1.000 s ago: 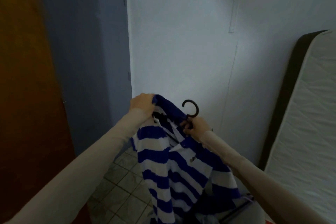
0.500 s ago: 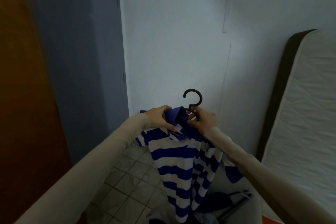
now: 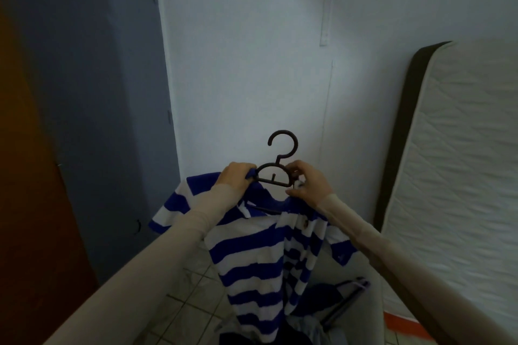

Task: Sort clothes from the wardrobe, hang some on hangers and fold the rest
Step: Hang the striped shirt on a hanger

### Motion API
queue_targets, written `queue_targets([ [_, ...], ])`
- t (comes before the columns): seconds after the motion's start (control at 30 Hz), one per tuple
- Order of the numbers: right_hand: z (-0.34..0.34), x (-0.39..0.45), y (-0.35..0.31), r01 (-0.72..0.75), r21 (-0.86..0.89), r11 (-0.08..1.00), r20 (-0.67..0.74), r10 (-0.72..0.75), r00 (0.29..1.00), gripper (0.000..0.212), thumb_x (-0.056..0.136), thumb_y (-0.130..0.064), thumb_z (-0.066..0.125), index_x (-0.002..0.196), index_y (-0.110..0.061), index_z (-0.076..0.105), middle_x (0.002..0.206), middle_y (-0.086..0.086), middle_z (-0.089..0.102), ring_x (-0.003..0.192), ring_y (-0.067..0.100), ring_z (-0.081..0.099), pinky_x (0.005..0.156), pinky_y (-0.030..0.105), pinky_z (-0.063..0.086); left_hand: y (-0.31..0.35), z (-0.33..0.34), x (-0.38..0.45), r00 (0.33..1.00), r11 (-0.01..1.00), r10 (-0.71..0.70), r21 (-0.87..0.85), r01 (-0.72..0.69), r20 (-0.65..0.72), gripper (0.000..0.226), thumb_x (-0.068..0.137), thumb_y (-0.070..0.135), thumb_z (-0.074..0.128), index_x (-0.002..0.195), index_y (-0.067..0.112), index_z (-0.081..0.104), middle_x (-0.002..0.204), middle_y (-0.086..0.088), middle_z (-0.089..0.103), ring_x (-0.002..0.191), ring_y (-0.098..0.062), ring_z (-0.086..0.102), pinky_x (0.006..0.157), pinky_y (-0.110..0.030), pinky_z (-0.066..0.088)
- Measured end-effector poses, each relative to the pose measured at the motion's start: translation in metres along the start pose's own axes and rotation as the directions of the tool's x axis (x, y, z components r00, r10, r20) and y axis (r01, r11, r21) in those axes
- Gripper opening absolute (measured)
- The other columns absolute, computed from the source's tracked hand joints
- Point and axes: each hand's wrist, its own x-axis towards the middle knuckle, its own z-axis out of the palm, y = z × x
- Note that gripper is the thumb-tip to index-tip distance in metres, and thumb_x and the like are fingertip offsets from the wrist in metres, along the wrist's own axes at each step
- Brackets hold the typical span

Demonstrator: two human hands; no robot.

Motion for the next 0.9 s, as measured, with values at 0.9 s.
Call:
queue_targets([
  [0.9,-0.006,-0.011,0.015,-0.225,0.234,0.946,-0.385,0.302,0.872,0.013,0.085,-0.012,0.064,0.075,-0.018,0.057,0.082,0.003,0.063,0.074,0.020,0.061,0.067,0.032,0.051,-0.013,0.013,-0.010,0.981,0.968,-0.176,0.195,0.156,0.087,0.023,0.097,0.021,0.045,0.104,0.006,0.061,0.104,-0.013,0.063,0.083,-0.024,0.057,0.067,-0.029,0.044],
])
